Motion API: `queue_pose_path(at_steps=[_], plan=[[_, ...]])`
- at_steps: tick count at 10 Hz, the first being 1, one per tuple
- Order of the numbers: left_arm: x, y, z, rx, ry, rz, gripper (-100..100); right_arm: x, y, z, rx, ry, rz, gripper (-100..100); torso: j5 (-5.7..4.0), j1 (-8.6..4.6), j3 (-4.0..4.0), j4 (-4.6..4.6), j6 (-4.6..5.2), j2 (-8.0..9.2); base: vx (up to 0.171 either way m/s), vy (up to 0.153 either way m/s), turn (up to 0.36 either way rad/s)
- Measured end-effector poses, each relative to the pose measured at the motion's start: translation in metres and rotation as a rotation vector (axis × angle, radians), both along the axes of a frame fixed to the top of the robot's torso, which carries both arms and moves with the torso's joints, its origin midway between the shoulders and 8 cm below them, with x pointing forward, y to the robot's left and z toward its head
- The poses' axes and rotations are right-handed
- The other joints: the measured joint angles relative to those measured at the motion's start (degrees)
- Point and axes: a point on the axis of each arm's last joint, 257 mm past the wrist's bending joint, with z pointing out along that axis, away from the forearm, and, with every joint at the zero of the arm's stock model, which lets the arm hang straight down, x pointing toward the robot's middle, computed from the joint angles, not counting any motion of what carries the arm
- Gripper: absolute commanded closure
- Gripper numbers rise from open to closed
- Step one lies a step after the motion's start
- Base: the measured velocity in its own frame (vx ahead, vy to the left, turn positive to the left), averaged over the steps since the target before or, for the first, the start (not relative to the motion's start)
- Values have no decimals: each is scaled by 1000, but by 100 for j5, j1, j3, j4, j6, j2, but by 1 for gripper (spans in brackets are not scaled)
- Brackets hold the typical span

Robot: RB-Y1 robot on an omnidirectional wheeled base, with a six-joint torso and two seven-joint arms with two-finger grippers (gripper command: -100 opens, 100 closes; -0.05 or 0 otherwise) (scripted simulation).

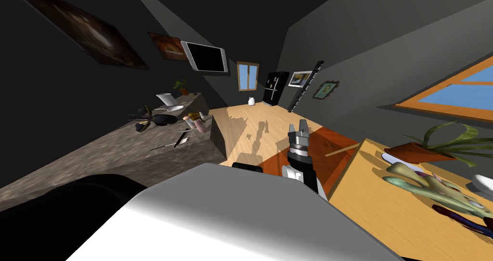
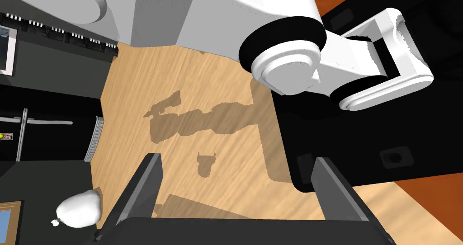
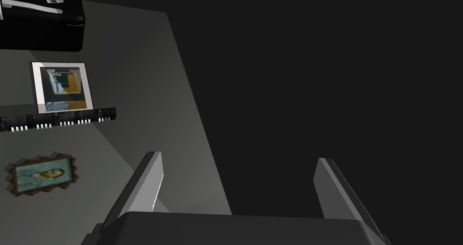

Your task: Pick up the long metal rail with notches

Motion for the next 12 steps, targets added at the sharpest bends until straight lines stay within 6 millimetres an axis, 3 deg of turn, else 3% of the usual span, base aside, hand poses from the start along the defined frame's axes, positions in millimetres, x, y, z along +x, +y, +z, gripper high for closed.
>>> queue_pose_path(at_steps=[4, 6, 7, 9, 12], plan=[[-56, 57, 6, 79, 155, -80, -100, 0, 0, 0, 0, 0, 0, 0, 2, 8, -7, -3, 2, -13, 41, -7, -101], [-74, 96, 13, 134, 218, -115, -100, 0, 0, 0, 0, 0, 0, 0, 3, 16, -8, -3, 2, -14, 45, 22, -81], [-82, 107, 13, 153, 239, -125, -100, 0, 0, 0, 0, 0, 0, 0, 6, 17, -6, -2, -1, -11, 49, 24, -99], [-92, 152, 24, 220, 305, -161, -100, 0, 0, 0, 0, 0, 0, 0, 7, 29, -13, -4, 4, -23, 69, 57, -122], [-103, 192, 36, 292, 359, -192, -100, 0, 0, 0, 0, 0, 0, 0, 9, 27, -11, -3, -1, -18, 61, 58, -85]])
